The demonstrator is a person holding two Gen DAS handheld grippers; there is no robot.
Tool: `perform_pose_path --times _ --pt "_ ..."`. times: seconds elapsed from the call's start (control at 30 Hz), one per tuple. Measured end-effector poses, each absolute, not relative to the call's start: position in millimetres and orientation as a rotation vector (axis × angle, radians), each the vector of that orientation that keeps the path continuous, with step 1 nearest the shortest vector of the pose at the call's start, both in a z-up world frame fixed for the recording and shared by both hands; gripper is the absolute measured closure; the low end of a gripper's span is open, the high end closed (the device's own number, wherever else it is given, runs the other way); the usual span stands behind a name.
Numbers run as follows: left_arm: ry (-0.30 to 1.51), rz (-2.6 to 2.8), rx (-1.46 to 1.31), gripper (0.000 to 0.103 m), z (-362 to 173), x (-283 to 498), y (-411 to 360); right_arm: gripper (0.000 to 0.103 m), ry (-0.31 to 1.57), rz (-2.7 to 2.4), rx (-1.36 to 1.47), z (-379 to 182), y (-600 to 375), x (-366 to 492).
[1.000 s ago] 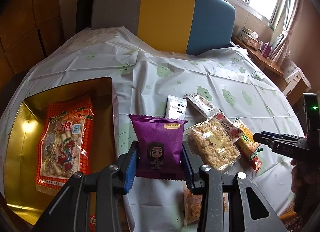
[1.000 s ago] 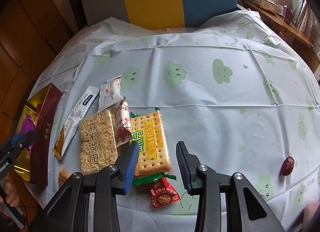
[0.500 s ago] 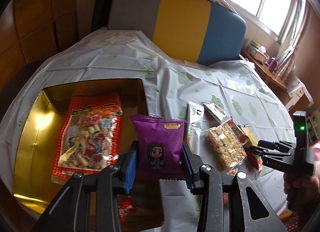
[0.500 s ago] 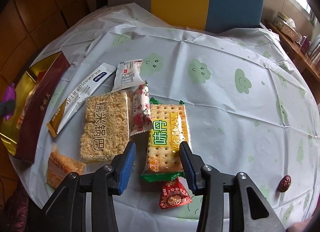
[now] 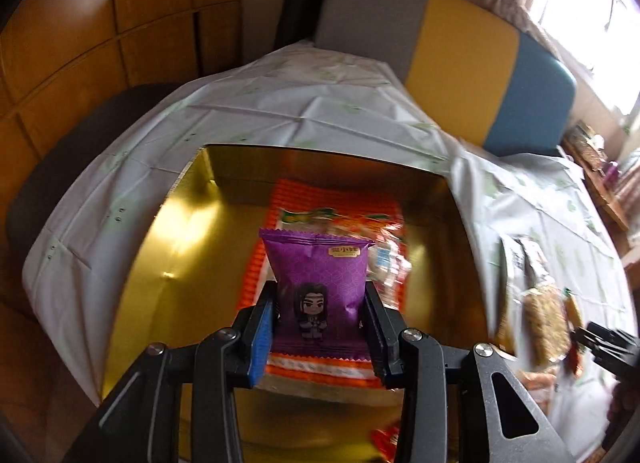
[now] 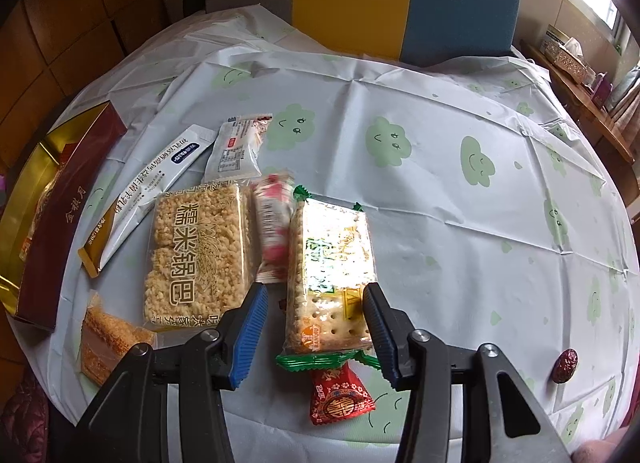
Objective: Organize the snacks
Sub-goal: 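Carry the purple packet into the gold tray and open the left tool, then grasp the yellow-green cracker pack with the right tool while the left tool withdraws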
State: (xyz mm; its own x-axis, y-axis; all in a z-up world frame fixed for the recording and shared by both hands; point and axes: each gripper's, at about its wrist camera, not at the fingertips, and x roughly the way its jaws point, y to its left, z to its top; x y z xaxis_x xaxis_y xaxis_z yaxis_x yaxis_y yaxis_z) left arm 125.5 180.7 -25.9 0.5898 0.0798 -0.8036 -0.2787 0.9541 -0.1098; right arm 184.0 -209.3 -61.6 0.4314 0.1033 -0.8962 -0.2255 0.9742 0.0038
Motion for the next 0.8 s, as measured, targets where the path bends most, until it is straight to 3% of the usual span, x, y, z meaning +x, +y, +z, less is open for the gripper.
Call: perform_pose_path --times 0.63,0.8 --pt "1.017 0.370 -0.220 0.057 -75.7 148.7 229.9 0.053 1.141 0.159 -0.043 -70.1 -223.5 192.3" --pt "0.996 0.370 -0.236 0.045 -72.3 142.0 230.0 0.052 1.150 0.157 -0.018 -73.5 -225.5 194.8"
